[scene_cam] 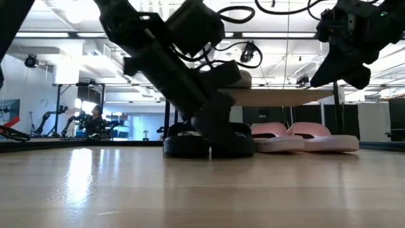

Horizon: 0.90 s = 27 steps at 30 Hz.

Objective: Pick and place slides into the shelf
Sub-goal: Move the black and pink slides under the shelf

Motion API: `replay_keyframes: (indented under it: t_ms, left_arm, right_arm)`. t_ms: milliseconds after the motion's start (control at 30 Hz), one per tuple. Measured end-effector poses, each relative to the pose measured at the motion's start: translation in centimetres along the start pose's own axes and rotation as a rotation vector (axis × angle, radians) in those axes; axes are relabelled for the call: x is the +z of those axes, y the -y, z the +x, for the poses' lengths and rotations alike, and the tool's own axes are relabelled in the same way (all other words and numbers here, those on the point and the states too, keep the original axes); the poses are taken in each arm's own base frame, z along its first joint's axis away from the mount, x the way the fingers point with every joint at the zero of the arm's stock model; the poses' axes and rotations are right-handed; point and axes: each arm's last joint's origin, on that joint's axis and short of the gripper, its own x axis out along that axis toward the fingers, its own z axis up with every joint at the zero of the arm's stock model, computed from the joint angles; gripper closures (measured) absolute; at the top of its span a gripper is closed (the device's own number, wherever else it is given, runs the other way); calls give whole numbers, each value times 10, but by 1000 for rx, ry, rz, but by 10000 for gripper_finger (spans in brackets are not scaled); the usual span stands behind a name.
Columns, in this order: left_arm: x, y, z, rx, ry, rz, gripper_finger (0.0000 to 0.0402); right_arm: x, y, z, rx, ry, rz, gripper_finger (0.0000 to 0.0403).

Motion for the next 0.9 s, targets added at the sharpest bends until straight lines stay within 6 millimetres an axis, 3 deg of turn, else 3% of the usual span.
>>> replay_keyframes:
  t_ms: [200, 400, 533, 667, 767, 900]
  left_arm:
    - [2, -29, 12, 62, 13, -48, 402]
    - [13, -34, 12, 59, 67, -70, 402]
    - [24, -12, -1, -69, 85, -42, 402]
    - [14, 18, -23, -151, -31, 36, 402]
    - [4, 32, -38, -159, -127, 56, 402]
    - [-4, 35, -50, -33, -192, 7, 402]
  right_arm:
    - [0, 1, 1, -19, 9, -4, 394]
    - [-7, 5, 5, -59, -28, -10, 394]
    - [-8, 6, 6, -70, -37, -9, 394]
    - [-8, 6, 5, -68, -36, -12, 394]
    - [-9, 7, 6, -74, -41, -23, 394]
    - [-11, 9, 7, -84, -50, -35, 394]
